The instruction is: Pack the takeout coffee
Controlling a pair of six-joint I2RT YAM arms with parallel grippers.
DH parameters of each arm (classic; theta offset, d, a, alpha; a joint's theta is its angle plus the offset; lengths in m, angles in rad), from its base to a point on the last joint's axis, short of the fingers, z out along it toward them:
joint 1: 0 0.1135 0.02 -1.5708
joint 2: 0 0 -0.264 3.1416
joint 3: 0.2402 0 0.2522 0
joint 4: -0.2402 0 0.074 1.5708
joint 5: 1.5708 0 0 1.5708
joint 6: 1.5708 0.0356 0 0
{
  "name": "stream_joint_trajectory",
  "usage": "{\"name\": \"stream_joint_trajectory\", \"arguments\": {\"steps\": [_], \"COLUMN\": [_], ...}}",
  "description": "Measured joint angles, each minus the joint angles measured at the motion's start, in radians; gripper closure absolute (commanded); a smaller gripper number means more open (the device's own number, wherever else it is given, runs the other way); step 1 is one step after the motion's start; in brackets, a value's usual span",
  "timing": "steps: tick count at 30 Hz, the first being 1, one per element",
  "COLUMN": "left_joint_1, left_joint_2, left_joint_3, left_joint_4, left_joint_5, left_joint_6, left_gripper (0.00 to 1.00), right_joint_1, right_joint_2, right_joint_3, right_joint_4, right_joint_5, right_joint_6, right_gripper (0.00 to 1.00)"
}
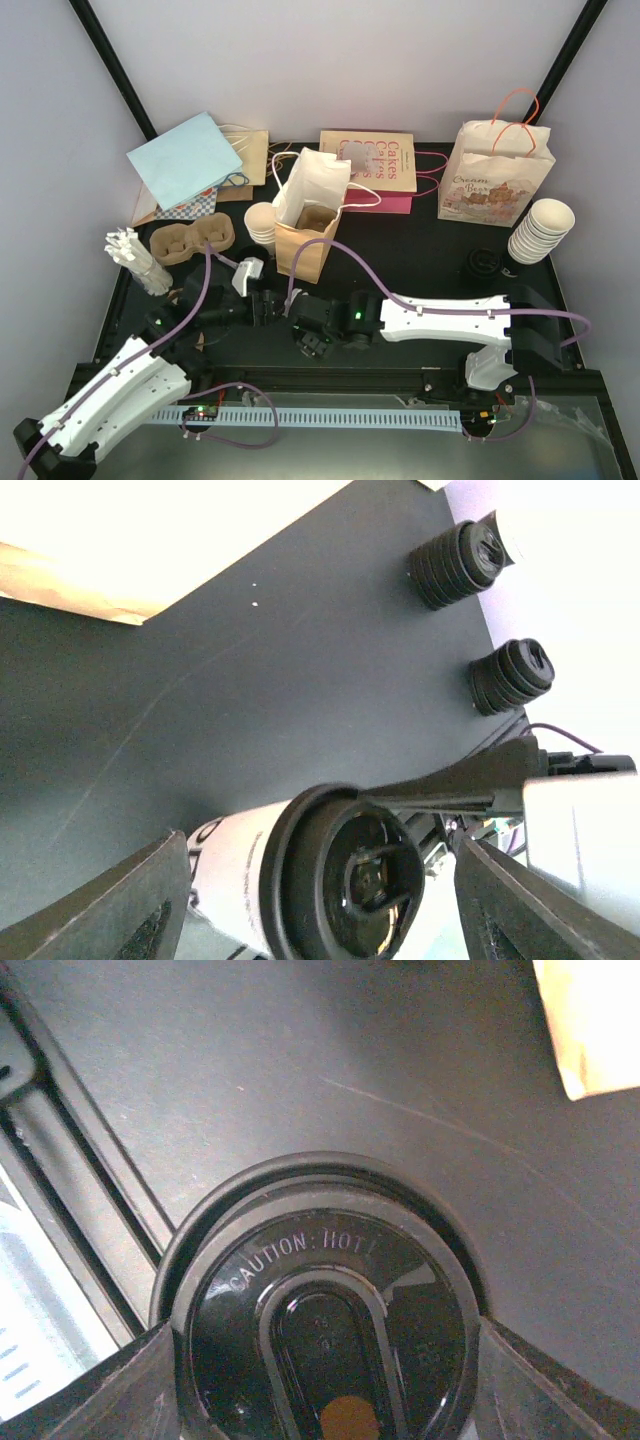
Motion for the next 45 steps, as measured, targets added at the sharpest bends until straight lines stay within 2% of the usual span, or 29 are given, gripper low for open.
{"name": "stream_joint_trajectory", "arguments": {"steps": [4,10,15,19,23,27,29,38,45], "left_joint_1": [0.002,0.003,0.003,0.002,-0.045,-0.123,-0.147,-0.177,-0.219], "left_joint_2": [-0.002,-0.003,-0.003,0.017,0.154,0.270,0.307,0.395,0.512], "left_joint_3": [0.059,0.082,0.075,-0.024,-0.114,-0.119,-0.118,-0.112,-0.079], "left_joint_4": [-0.065,-0.069,-0.053,0.098,0.249,0.349,0.400,0.535,0.603], "left_joint_5": [-0.045,-0.051,-0.040,0.034,0.086,0.089,0.089,0.071,0.066], "left_joint_6": [0.020,0.029,0.029,-0.020,-0.090,-0.124,-0.137,-0.175,-0.192], "left_gripper": [0.25,0.25,0.25,0.29,0.28,0.29,0.33,0.45,0.56], "right_joint_1": [-0.027,-0.062,-0.172,-0.259,-0.278,-0.280,-0.280,-0.282,-0.272], "right_joint_2": [-0.011,-0.013,-0.048,-0.098,-0.107,-0.104,-0.112,-0.195,-0.200], "right_joint_3": [0.009,0.042,0.021,-0.029,-0.046,-0.057,-0.069,-0.148,-0.157], "right_joint_4": [-0.065,-0.187,-0.245,-0.244,-0.219,-0.190,-0.172,-0.140,-0.140], "right_joint_5": [0.010,0.032,0.070,0.074,0.073,0.080,0.084,0.064,0.063], "right_joint_6": [0.020,0.056,0.093,0.110,0.132,0.162,0.175,0.196,0.187], "right_gripper": [0.37,0.37,0.36,0.36,0.36,0.37,0.37,0.37,0.38]}}
